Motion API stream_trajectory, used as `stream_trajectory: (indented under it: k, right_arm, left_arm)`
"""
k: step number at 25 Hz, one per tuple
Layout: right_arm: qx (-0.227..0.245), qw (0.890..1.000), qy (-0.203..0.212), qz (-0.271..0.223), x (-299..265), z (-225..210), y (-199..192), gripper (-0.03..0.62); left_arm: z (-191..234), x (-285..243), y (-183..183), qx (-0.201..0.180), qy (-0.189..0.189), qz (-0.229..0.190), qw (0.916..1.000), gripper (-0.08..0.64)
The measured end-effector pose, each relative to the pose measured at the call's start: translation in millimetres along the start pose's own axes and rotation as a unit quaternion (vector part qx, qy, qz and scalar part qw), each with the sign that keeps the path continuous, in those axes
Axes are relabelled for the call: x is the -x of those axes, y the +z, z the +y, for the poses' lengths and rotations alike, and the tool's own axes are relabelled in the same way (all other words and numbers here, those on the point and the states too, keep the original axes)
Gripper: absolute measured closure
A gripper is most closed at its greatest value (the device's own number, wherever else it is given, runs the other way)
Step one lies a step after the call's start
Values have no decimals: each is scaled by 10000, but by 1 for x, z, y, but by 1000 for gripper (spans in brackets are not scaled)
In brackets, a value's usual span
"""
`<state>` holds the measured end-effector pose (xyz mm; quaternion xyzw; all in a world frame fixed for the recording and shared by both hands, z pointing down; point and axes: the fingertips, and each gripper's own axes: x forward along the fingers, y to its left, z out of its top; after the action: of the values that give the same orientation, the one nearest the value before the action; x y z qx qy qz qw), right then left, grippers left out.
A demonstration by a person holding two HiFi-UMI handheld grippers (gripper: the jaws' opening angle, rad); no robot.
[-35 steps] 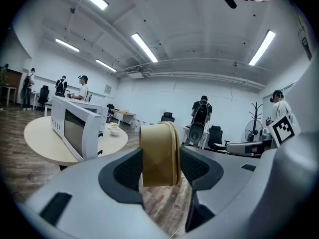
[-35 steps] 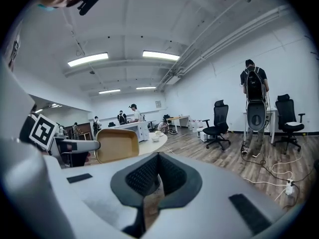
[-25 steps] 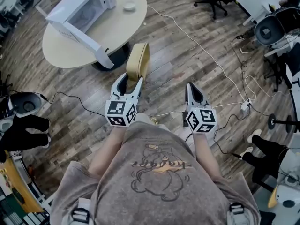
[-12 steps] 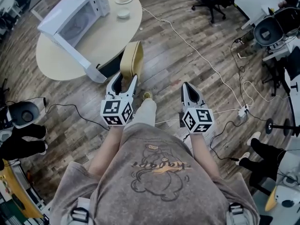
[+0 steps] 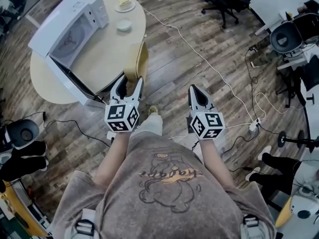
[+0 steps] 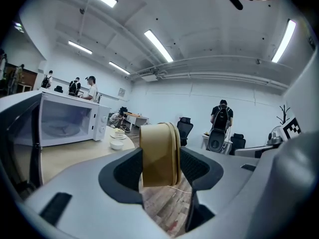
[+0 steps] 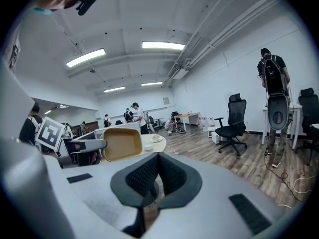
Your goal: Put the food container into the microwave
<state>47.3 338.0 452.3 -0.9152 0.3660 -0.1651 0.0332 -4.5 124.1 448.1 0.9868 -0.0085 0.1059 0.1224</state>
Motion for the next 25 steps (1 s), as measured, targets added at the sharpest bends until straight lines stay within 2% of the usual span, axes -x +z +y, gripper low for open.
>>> stream_trajectory:
  k: [10,17,25]
  right_arm:
    - [123,9996,229,83,-103,-25,40,597]
    - [241,9985,480,96,-172,-28,63,597]
    - [368,9944,968,192,-242,-8,83,597]
  left_arm:
    - [24,-77,27,72,137,48,9999,312]
    - [53,-119,49,-39,335,-14,9994,313]
    - [104,-137,68,111,839,-151,9963,313]
